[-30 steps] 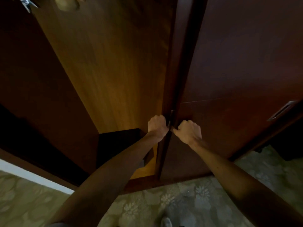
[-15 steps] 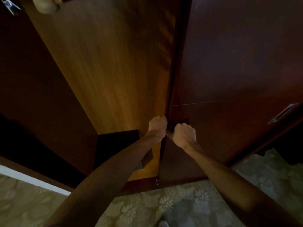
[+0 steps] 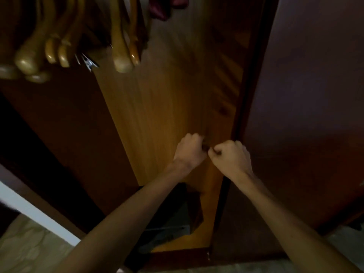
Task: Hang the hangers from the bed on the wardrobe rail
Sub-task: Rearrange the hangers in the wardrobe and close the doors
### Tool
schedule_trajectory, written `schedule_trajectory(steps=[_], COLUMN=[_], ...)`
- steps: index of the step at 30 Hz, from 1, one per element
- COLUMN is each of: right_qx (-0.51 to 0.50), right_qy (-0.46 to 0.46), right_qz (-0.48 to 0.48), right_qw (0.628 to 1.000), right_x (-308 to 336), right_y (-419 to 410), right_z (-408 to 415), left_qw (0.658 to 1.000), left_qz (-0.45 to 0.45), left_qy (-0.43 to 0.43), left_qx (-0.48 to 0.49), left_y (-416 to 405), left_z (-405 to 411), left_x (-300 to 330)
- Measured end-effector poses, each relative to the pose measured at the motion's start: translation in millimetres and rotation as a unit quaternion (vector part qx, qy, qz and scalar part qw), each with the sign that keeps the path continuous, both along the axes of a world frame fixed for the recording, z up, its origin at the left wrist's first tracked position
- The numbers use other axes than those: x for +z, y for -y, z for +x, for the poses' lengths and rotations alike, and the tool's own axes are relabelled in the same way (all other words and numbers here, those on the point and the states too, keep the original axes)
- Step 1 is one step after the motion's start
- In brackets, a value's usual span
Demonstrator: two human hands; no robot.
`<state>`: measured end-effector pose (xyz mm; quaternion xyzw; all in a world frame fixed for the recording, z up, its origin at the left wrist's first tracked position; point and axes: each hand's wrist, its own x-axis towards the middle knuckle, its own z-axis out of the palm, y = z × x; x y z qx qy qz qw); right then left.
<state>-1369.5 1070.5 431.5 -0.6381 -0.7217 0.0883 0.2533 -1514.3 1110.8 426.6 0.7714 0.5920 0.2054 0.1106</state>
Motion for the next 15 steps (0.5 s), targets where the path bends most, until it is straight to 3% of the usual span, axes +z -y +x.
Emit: schedule_trajectory(steps=[6,11,15], right_qx=[-0.002,-0.014,-0.055], right_qy=[-0.071,-0.137,-0.149], right_qz=[0.130,0.192,0.263], right_qw=[0.989,0.972,0.952], right_x=[121.1,187.3,224.6], right_y=[-3.3,-11.8,-23.8], right_z=[-50.4,-79.1,-104.9], left_qw=[0.983,0.956,0.933], left_qz=[0.162,0.166,0.214], left_qy=[0.082,0.242,0.291], left_qx=[0.031,-0.010,0.003], left_y=[13.5,36.6,32.8], left_z=[-69.2,-100.8,-122.7], left_x=[105.2,177.4,222.3])
